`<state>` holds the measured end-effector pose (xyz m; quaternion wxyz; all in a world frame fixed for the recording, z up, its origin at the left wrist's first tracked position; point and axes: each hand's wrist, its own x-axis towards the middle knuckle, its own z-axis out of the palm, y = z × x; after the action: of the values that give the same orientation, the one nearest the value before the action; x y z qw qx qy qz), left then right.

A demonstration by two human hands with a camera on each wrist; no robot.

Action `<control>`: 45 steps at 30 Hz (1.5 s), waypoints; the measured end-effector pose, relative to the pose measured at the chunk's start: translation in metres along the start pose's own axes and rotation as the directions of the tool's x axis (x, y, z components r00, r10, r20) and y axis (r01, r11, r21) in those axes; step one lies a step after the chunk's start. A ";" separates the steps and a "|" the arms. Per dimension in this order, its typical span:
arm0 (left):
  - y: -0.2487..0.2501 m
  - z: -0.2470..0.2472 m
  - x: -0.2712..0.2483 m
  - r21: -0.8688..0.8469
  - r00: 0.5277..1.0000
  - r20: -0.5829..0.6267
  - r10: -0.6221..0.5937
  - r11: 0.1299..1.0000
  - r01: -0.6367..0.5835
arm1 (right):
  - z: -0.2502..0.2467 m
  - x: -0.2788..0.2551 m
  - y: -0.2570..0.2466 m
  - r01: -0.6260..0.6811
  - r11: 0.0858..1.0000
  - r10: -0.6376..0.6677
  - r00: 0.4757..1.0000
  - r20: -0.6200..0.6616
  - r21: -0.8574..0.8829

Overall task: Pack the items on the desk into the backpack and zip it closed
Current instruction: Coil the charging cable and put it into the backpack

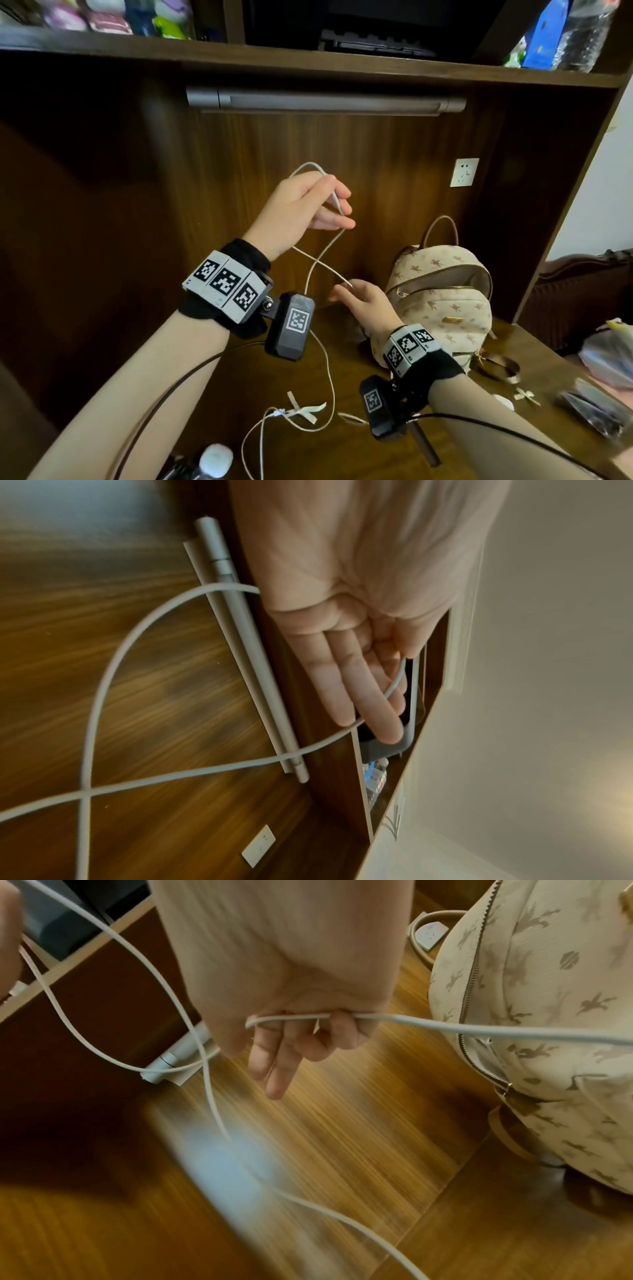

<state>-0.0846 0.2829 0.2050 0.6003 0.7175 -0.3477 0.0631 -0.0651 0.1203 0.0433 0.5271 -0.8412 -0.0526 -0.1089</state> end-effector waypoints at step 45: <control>-0.119 -0.045 -0.006 0.082 0.797 -0.594 -0.109 0.977 0.195 | -0.073 0.041 -0.050 -0.120 0.986 0.136 0.979 -0.149 0.113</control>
<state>-0.0058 0.3307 0.1174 0.6298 0.7285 -0.0817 0.2568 -0.0447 0.0756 0.1279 0.5785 -0.8031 0.0375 -0.1376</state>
